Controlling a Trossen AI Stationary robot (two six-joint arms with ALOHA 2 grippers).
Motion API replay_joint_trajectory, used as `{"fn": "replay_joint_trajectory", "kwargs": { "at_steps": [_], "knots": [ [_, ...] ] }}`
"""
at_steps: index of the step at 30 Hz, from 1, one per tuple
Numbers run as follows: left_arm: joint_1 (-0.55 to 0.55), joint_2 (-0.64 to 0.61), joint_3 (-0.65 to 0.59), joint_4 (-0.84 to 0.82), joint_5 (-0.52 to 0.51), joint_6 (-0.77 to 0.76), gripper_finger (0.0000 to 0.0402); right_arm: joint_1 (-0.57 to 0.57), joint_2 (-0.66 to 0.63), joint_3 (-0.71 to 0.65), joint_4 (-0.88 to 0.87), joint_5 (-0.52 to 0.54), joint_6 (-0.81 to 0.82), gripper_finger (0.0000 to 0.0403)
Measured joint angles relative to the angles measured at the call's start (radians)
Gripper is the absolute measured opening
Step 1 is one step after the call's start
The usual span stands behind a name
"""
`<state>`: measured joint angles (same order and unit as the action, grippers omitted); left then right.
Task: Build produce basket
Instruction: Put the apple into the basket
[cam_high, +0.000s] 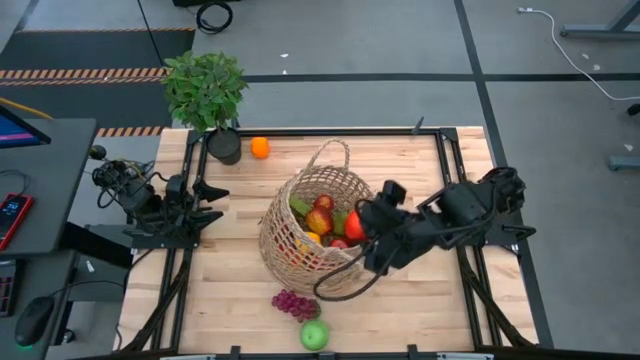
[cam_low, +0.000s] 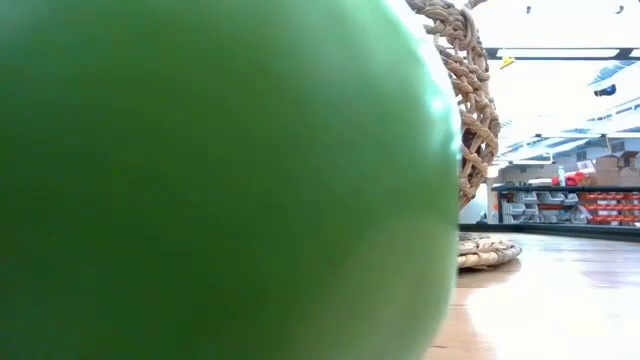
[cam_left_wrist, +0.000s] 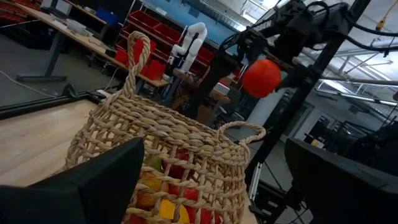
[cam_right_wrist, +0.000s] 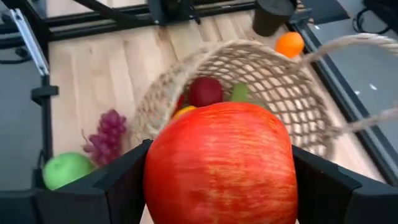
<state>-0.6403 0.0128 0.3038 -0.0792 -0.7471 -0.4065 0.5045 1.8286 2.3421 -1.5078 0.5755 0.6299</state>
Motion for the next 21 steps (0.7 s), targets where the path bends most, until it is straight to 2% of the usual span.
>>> {"fn": "replay_joint_trajectory", "kwargs": {
  "at_steps": [5,11,16,19,21],
  "knots": [
    [0.000,0.000,0.000,0.000,0.000,0.000,0.0396,-0.082,-0.048,0.000,-0.025,-0.017,-0.097,0.0317],
    [0.000,0.000,0.000,0.000,0.000,0.000,0.0396,-0.196,-0.123,0.000,0.067,-0.167,-0.310,0.0317],
    [0.000,0.000,0.000,0.000,0.000,0.000,0.0396,-0.288,-0.186,0.000,0.212,-0.343,-0.455,0.0317],
    [0.000,0.000,0.000,0.000,0.000,0.000,0.0396,-0.340,-0.225,0.000,0.320,-0.423,-0.498,0.0317],
    [0.000,0.000,0.000,0.000,0.000,0.000,0.0396,-0.374,-0.245,0.000,0.386,-0.436,-0.485,0.0317]
  ]
}}
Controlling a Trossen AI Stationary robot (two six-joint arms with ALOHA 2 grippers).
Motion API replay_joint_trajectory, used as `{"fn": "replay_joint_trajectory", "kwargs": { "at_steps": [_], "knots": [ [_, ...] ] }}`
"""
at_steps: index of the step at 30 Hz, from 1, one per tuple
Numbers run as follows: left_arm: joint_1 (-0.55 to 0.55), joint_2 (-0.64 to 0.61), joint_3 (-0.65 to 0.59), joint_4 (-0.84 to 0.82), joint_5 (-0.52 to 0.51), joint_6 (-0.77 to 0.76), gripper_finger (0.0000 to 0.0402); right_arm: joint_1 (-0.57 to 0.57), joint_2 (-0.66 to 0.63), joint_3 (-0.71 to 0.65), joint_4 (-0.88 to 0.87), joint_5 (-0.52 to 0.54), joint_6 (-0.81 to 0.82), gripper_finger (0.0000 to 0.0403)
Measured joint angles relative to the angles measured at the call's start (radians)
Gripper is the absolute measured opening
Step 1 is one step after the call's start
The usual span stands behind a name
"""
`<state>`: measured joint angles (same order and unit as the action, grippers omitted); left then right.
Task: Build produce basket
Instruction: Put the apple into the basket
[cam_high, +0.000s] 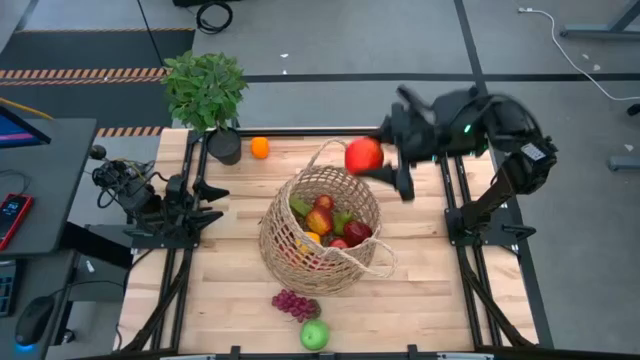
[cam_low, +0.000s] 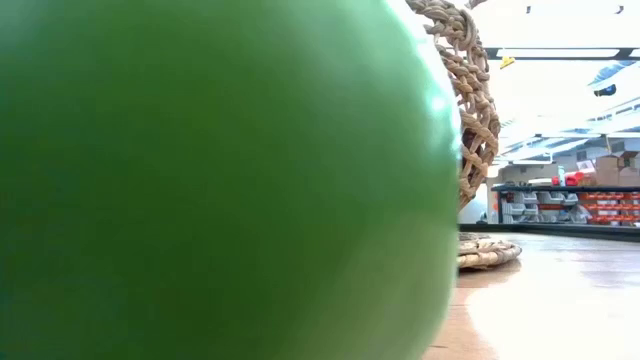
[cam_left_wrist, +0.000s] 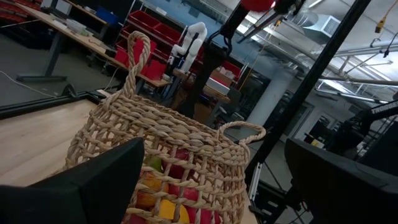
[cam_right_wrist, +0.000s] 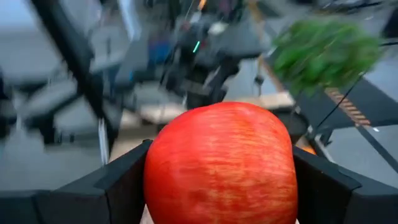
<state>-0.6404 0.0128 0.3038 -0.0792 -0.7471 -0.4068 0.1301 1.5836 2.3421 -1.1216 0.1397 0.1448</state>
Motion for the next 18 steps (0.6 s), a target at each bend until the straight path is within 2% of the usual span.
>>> {"fn": "replay_joint_trajectory", "kwargs": {
  "at_steps": [4,11,15,18],
  "knots": [
    [0.000,0.000,0.000,0.000,0.000,0.000,0.0396,-0.077,-0.022,0.000,0.135,-0.022,0.181,0.0317],
    [0.000,0.000,0.000,0.000,0.000,0.000,0.0396,-0.170,-0.034,0.000,0.264,-0.182,0.466,0.0326],
    [0.000,0.000,0.000,0.000,0.000,0.000,0.0396,-0.193,-0.033,-0.001,0.369,-0.275,0.533,0.0326],
    [0.000,0.000,0.000,0.000,0.000,0.001,0.0396,-0.209,-0.036,0.000,0.382,-0.296,0.534,0.0325]
  ]
}}
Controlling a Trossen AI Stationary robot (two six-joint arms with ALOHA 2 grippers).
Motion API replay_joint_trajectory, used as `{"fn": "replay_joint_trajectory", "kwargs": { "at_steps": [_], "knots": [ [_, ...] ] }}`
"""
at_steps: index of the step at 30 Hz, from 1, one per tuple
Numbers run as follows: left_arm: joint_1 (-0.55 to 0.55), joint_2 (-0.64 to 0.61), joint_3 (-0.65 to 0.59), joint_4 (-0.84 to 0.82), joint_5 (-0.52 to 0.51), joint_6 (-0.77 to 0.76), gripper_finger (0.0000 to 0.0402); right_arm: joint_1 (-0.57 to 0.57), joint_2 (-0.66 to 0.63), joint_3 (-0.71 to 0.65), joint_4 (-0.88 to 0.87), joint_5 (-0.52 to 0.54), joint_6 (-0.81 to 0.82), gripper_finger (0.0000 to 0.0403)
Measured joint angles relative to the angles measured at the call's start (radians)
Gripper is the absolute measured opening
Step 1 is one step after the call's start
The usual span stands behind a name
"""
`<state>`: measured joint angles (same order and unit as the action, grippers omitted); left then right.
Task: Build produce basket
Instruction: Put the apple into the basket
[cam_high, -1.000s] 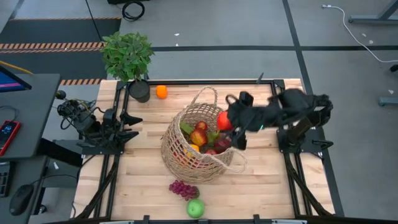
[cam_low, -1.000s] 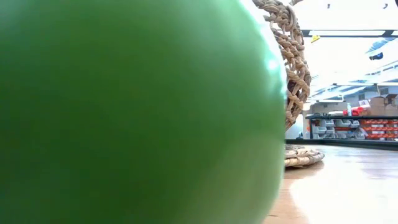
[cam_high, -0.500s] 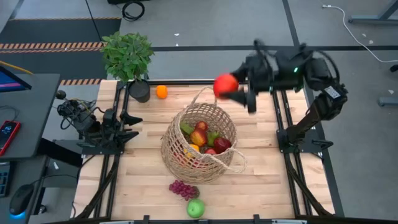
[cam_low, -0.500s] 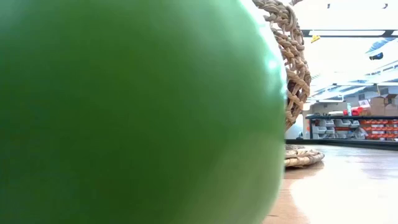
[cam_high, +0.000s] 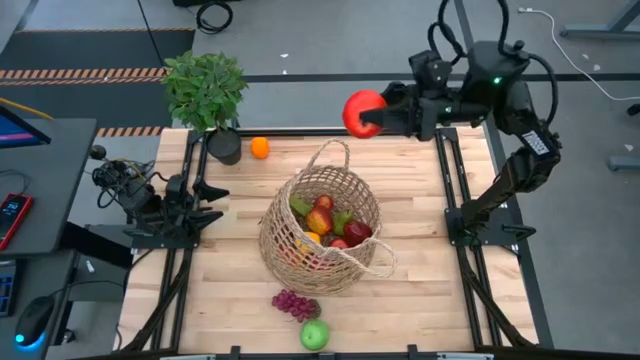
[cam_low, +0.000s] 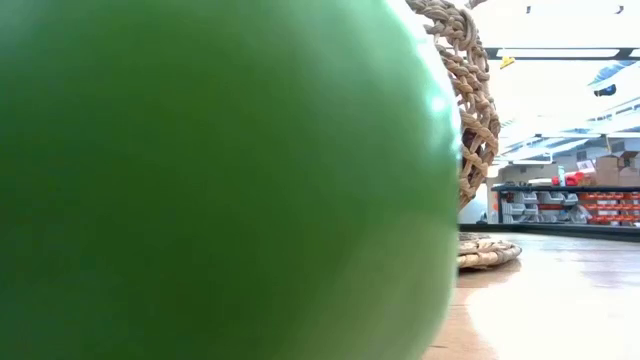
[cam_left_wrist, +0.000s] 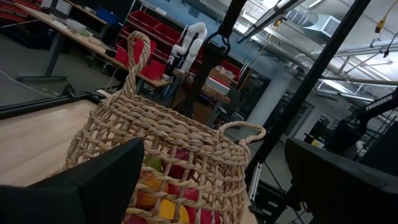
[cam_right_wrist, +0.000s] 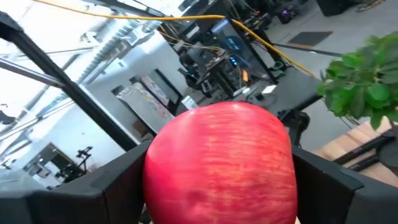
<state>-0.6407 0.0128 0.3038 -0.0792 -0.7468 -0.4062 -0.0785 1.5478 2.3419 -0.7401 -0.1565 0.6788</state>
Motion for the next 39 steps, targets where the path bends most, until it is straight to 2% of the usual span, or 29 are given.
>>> {"fn": "replay_joint_trajectory", "kwargs": {
  "at_steps": [5,16,27,34,39],
  "knots": [
    [0.000,0.000,0.000,0.000,0.000,-0.001,0.0396,-0.019,-0.010,-0.001,-0.015,-0.001,-0.002,0.0325],
    [0.000,0.000,0.000,0.000,0.000,0.000,0.0396,-0.022,-0.016,0.000,-0.053,0.005,-0.122,0.0325],
    [0.000,0.000,0.000,0.000,0.000,0.000,0.0396,-0.035,-0.016,0.000,-0.091,0.051,-0.196,0.0325],
    [0.000,0.000,0.000,0.000,0.000,0.000,0.0396,-0.026,-0.012,-0.013,-0.273,0.051,-0.531,0.0325],
    [0.000,0.000,0.000,0.000,0.000,0.000,0.0396,-0.026,-0.009,-0.070,-0.344,0.052,-0.889,0.0325]
  ]
}}
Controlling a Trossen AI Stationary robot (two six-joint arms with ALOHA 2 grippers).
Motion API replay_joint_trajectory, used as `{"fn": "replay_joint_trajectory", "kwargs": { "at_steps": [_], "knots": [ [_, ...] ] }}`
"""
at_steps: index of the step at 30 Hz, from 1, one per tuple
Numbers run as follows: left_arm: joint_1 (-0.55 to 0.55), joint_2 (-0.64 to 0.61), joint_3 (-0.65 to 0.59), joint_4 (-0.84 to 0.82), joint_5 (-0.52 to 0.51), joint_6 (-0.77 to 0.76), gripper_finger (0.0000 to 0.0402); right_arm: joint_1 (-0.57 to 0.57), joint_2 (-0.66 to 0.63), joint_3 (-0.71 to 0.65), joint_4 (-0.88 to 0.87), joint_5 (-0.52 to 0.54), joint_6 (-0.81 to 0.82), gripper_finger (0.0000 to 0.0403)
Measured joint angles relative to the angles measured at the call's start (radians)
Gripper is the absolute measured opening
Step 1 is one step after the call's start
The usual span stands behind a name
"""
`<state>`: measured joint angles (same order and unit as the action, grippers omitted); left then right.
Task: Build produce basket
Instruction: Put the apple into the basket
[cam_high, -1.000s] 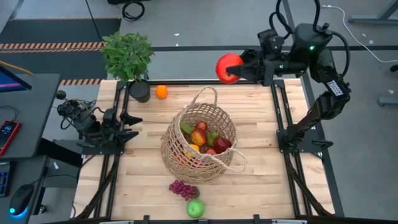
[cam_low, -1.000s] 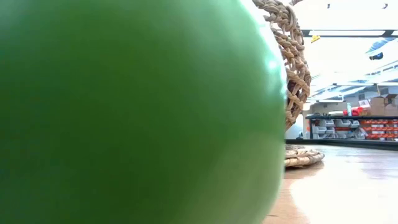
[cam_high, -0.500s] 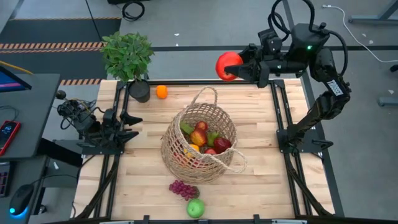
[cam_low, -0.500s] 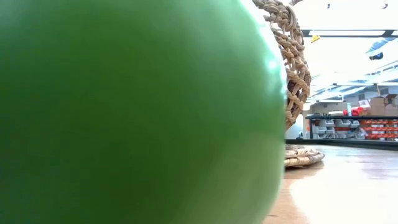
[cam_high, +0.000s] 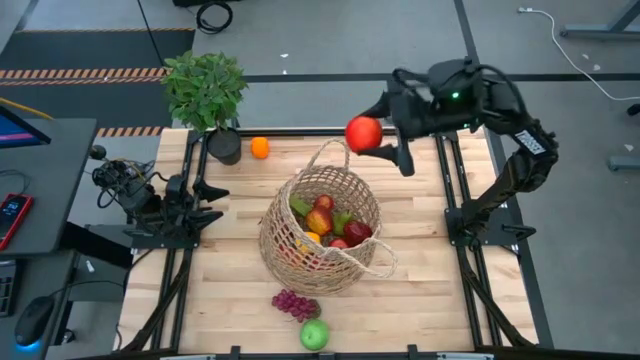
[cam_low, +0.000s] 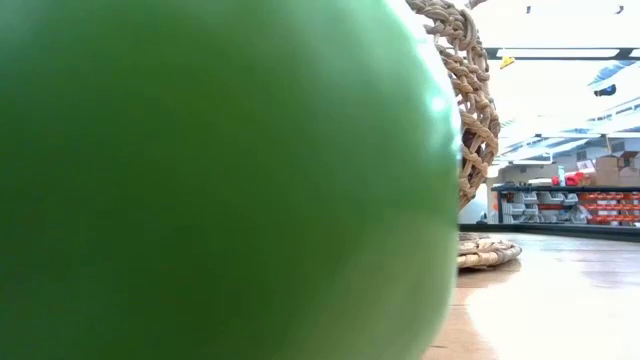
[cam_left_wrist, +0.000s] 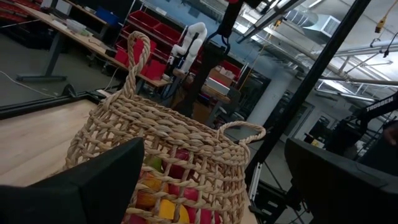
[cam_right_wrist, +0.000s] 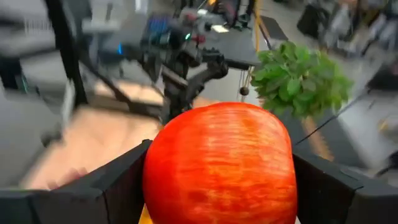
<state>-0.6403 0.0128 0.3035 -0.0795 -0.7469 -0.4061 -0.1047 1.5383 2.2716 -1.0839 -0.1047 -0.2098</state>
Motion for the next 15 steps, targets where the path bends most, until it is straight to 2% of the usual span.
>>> {"fn": "replay_joint_trajectory", "kwargs": {
  "at_steps": [3,7,15],
  "knots": [
    [0.000,0.000,0.000,0.000,0.000,0.000,0.0396,0.001,0.000,-0.031,-0.002,0.000,-0.162,0.0325],
    [0.000,0.000,0.000,0.000,0.000,0.000,0.0396,0.014,-0.001,-0.075,0.000,0.012,-0.272,0.0325],
    [0.000,0.000,0.000,0.000,0.000,0.000,0.0396,0.069,-0.001,-0.217,0.006,0.034,-0.333,0.0325]
  ]
}}
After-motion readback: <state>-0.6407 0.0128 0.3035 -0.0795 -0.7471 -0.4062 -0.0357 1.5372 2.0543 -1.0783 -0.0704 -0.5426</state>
